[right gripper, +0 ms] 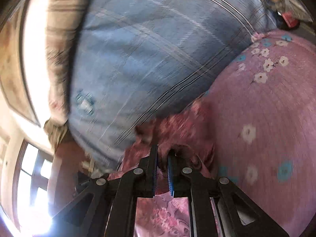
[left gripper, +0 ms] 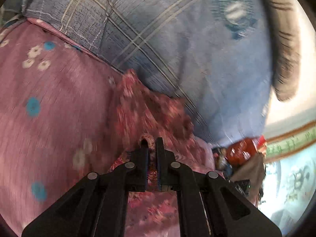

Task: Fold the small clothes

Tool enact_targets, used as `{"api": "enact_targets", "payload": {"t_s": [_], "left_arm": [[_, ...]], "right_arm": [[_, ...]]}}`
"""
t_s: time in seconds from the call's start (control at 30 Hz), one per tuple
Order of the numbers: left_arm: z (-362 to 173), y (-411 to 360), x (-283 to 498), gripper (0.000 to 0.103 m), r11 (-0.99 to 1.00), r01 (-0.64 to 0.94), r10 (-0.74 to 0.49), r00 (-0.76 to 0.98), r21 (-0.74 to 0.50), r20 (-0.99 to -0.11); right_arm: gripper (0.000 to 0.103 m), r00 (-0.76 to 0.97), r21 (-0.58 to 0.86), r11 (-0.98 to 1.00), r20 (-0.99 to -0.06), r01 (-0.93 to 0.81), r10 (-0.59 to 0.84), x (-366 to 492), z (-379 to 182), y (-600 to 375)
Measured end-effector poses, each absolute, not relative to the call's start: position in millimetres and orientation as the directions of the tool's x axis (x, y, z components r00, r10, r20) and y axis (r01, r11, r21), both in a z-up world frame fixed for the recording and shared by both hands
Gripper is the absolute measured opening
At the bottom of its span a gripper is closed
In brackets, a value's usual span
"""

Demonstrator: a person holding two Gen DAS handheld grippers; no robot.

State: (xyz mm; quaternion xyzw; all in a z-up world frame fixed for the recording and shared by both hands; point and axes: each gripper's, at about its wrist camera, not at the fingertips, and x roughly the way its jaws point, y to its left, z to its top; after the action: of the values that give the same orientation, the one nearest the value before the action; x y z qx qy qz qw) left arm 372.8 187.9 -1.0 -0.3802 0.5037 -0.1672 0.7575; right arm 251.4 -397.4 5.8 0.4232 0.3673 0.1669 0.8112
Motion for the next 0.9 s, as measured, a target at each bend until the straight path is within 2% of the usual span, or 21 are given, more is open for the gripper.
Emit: {"api": "enact_targets", "payload": {"t_s": [0.1,0.17,0.27,0.3,0.33,0.37,0.43,0.47,0.5,0.53,0.6,0.67,0.7,0.8,0.87,0.9], "left_arm": [[-21.0,180.5,402.2,0.004,0.648,-0.189,-0.644,0.382,-0.738,-0.663],[-24.6,176.5,416.8,0.004,0.657,-0.194,-0.636,0.376,-0.729,-0.674],[-34.1,189.6,438.9,0.006,0.592,-0.299,-0.63,0.406,-0.748,-0.661],[-36.8,196.0,441.3,0.007,0.557,-0.331,-0.636,0.419,-0.762,-0.648],[-38.8,206.0,440.6,0.014,0.518,-0.365,-0.631,0.447,-0.773,-0.634],[-37.7,214.7,439.5,0.032,0.504,-0.381,-0.618,0.467,-0.775,-0.632],[-31.3,232.4,433.7,0.054,0.522,-0.383,-0.582,0.494,-0.762,-0.646],[-28.1,238.2,429.8,0.055,0.542,-0.376,-0.566,0.497,-0.751,-0.657],[-25.1,243.5,424.8,0.055,0.568,-0.361,-0.555,0.496,-0.74,-0.668],[-23.8,246.9,421.0,0.055,0.593,-0.348,-0.548,0.487,-0.726,-0.68],[-23.5,248.7,411.0,0.055,0.635,-0.329,-0.541,0.457,-0.699,-0.706],[-21.3,244.1,405.5,0.055,0.666,-0.292,-0.549,0.431,-0.686,-0.716],[-20.4,235.8,401.2,0.055,0.696,-0.25,-0.554,0.409,-0.673,-0.725],[-18.1,205.8,393.8,0.058,0.759,-0.139,-0.56,0.359,-0.636,-0.746],[-16.8,178.4,390.1,0.067,0.803,-0.048,-0.551,0.32,-0.594,-0.771],[-16.9,168.4,390.0,0.068,0.825,-0.022,-0.531,0.311,-0.564,-0.788]], "right_arm": [[0.009,0.652,0.827,0.549,-0.482,0.119,0.585,276.9,-14.5,-401.0],[0.011,0.661,0.861,0.493,-0.442,0.123,0.607,290.2,-18.6,-404.6],[0.013,0.732,0.917,0.367,-0.356,0.156,0.581,306.8,-27.2,-419.4],[0.013,0.748,0.918,0.34,-0.371,0.204,0.551,313.5,-34.6,-425.7],[0.014,0.751,0.915,0.331,-0.383,0.23,0.537,317.3,-38.8,-429.0],[0.017,0.751,0.91,0.322,-0.4,0.26,0.526,319.5,-43.5,-431.7],[0.023,0.74,0.9,0.323,-0.427,0.293,0.519,318.4,-48.7,-433.1],[0.024,0.737,0.896,0.337,-0.432,0.288,0.519,316.2,-48.4,-432.7],[0.03,0.742,0.892,0.361,-0.433,0.273,0.512,312.4,-45.5,-433.0],[0.041,0.769,0.89,0.376,-0.424,0.257,0.478,305.5,-40.6,-437.2],[0.054,0.846,0.924,0.317,-0.338,0.214,0.413,291.2,-33.7,-453.0],[0.056,0.9,0.95,0.265,-0.254,0.164,0.353,274.4,-26.9,-469.0],[0.057,0.887,0.935,0.311,-0.283,0.17,0.366,275.8,-22.3,-469.2],[0.057,0.767,0.769,0.603,-0.515,0.214,0.384,291.0,-2.9,-441.1],[0.059,0.718,0.674,0.714,-0.591,0.189,0.368,299.6,1.4,-422.2],[0.062,0.699,0.626,0.758,-0.626,0.184,0.347,305.8,1.8,-412.9]]}}
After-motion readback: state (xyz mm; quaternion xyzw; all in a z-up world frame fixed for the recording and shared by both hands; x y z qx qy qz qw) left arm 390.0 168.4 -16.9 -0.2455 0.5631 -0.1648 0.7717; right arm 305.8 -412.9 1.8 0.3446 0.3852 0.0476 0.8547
